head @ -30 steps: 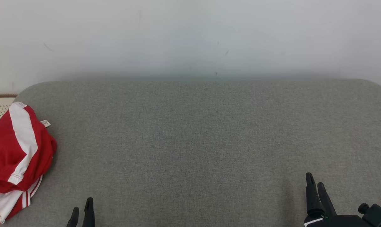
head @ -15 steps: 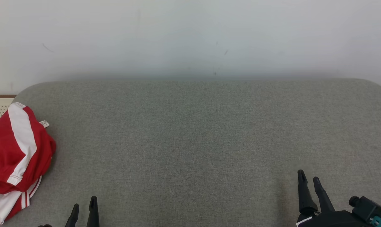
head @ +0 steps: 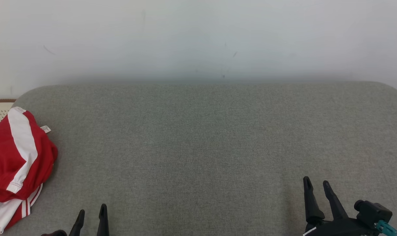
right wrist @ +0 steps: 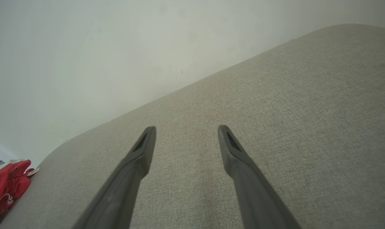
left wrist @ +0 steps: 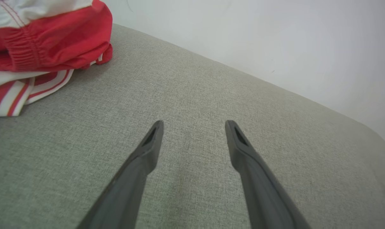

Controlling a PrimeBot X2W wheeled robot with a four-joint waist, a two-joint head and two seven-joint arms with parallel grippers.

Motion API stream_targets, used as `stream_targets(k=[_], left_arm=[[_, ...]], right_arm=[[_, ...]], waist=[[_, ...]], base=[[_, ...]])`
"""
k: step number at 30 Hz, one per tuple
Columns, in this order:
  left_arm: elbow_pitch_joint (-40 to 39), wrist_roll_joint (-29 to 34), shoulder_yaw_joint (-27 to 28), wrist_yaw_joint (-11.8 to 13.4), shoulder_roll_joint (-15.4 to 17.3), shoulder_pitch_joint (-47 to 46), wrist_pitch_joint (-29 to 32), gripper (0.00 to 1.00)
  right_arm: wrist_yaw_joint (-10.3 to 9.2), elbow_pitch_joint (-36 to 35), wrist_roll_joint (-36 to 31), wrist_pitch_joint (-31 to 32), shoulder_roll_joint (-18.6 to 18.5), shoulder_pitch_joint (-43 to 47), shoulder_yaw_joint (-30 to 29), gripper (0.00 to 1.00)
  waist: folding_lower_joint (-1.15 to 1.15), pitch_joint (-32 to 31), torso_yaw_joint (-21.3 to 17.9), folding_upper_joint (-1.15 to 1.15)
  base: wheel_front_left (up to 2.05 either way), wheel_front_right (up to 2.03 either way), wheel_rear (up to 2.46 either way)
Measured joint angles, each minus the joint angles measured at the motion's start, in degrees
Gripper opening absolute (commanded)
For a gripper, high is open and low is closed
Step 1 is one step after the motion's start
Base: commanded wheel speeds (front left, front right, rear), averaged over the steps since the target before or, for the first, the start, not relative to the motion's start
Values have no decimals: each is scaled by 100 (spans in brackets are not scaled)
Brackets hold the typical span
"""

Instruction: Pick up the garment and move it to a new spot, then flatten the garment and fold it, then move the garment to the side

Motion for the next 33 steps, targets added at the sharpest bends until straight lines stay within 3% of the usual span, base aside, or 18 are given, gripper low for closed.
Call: stream_targets(k=[19, 33], left_arm=[[181, 1082, -431, 193, 178, -34, -287, 100], [157, 1552, -498, 401, 220, -108, -487, 100]], right_arm=[[0, 144, -1273, -143, -10, -115, 55, 100], [0, 263, -1934, -238, -22, -214, 23, 100]], waist=[[0, -4, -4, 0], [0, -52, -32, 0]], base=[[0, 0, 0], [0, 0, 0]])
